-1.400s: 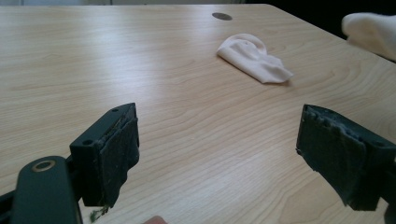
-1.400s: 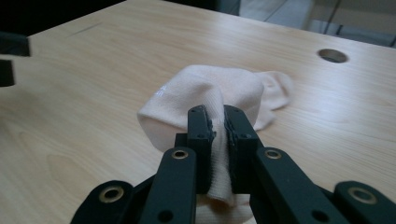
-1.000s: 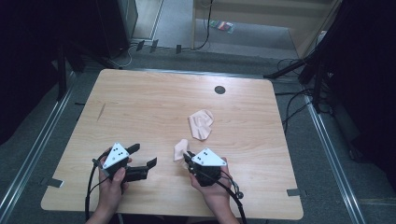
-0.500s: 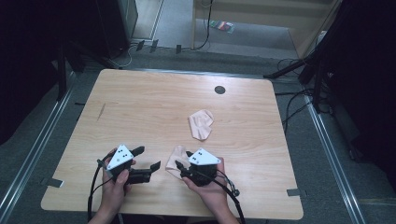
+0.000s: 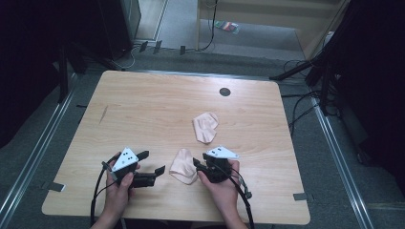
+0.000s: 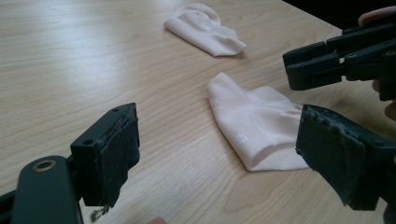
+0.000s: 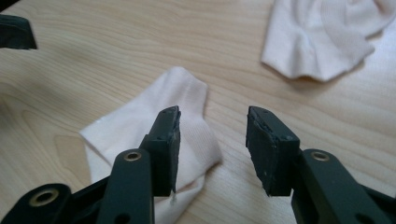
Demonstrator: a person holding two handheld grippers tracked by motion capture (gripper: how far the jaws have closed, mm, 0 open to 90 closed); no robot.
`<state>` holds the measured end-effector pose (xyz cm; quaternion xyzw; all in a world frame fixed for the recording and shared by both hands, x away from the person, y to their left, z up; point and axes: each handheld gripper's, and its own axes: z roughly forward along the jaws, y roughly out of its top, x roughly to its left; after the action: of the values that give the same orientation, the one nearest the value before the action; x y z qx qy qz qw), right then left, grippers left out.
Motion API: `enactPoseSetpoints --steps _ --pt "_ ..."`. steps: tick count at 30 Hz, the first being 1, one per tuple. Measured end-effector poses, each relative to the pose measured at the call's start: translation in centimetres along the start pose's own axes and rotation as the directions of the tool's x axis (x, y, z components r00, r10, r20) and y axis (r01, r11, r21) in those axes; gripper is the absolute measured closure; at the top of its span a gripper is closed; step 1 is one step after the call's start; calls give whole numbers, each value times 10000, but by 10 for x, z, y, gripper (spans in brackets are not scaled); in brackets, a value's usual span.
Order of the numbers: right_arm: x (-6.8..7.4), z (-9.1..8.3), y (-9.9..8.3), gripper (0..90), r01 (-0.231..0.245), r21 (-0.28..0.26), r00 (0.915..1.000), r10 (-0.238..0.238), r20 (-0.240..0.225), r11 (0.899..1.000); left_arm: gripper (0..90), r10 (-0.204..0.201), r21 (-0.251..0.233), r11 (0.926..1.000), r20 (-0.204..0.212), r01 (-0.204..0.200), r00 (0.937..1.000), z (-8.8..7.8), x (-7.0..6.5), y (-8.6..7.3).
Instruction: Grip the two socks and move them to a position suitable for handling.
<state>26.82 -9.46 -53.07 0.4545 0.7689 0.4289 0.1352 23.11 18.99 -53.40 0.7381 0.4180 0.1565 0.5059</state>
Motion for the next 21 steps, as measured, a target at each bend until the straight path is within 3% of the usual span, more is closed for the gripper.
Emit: enactPoseSetpoints --steps 5,9,12,16,21 --pt "-6 10 -5 548 -476 336 9988 479 -80 9983 141 69 90 9999 44 -70 10000 2 -1 -1" --pt "-4 17 -7 559 -371 535 9990 382 -211 9979 141 63 177 9998 120 -65 9999 4 -3 -2" --pt "-3 20 -7 634 -300 583 9992 315 -236 9978 141 107 258 9996 158 -111 9998 5 -4 -3" --pt "0 20 -8 852 77 510 9998 -66 -206 9987 141 162 367 9992 245 -171 9996 7 -6 -4" --pt "5 10 -4 880 521 -46 9981 -523 -327 9986 141 181 498 9986 421 -202 9990 10 -9 -5"
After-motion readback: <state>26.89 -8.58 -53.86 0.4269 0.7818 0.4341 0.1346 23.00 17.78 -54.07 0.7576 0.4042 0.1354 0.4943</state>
